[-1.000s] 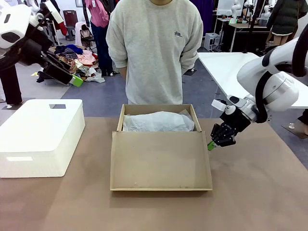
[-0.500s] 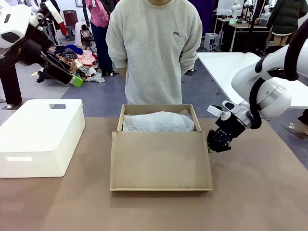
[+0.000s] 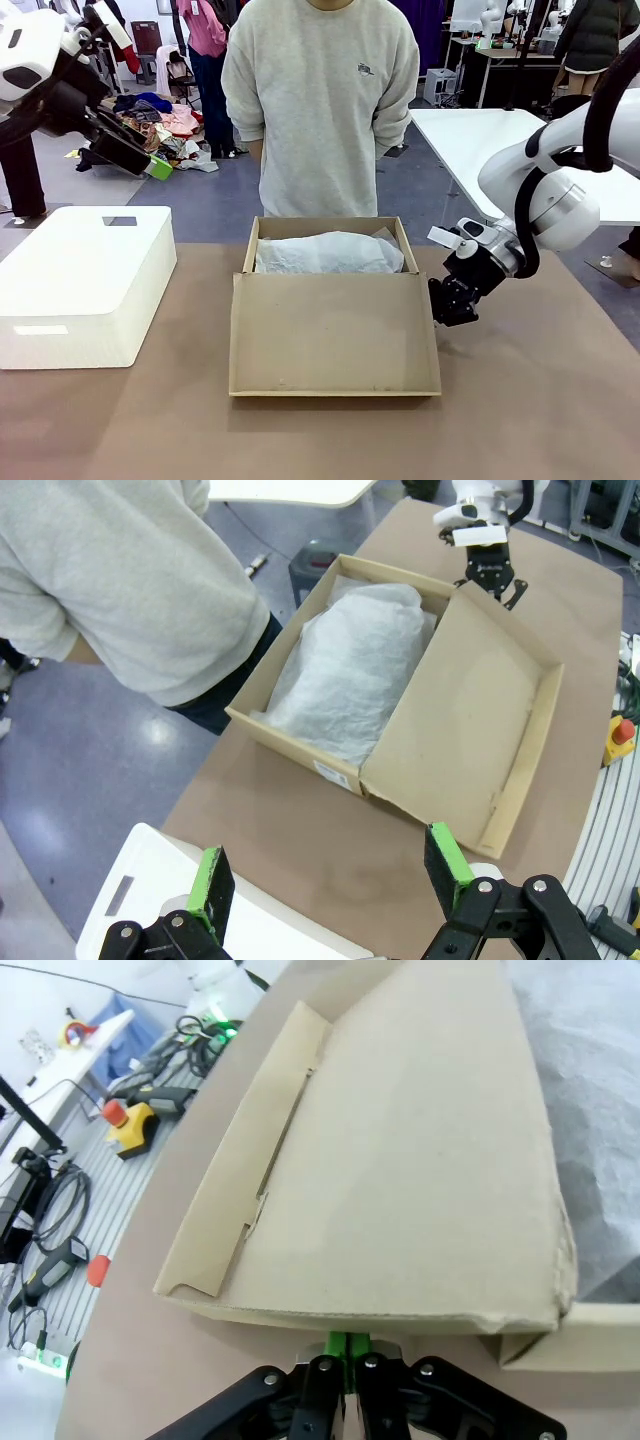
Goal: Pack the shoes into the box.
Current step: Close the Shoes Box.
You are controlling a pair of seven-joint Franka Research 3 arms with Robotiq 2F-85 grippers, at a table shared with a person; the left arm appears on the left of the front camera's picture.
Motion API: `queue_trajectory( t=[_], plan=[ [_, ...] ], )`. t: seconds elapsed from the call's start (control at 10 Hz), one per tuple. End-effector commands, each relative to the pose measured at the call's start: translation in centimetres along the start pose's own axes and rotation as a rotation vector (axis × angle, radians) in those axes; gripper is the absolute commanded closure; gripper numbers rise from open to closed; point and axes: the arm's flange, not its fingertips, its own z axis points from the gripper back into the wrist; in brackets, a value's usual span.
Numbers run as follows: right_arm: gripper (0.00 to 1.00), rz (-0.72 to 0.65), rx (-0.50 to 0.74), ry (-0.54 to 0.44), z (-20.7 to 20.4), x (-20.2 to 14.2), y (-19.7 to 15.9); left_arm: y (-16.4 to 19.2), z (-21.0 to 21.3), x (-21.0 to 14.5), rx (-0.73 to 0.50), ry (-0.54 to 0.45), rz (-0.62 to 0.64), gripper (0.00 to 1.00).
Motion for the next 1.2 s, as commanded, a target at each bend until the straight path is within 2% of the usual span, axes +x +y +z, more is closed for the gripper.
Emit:
queue_trajectory(
  t=[0.0,0.2,0.5,0.7,1.1],
  plan=[
    [1.00,0.071,-0.015,-0.092,0.7,0.3,1.2,0.0,0.1,0.0,-0.009,-0.005,-0.001,0.00],
    [1.00,0.105,0.005,-0.162,1.1,0.5,1.5,0.0,0.1,0.0,-0.009,-0.005,-0.001,0.00],
    [1.00,0.139,0.001,-0.325,2.0,0.2,1.6,0.0,0.1,0.0,-0.009,-0.005,-0.001,0.00],
    [1.00,0.153,-0.012,-0.381,2.6,0.6,1.9,0.0,0.1,0.0,-0.009,-0.005,-0.001,0.00],
    [1.00,0.175,-0.116,-0.448,3.6,2.0,1.7,0.0,0.1,0.0,-0.009,-0.005,-0.001,0.00]
  ],
)
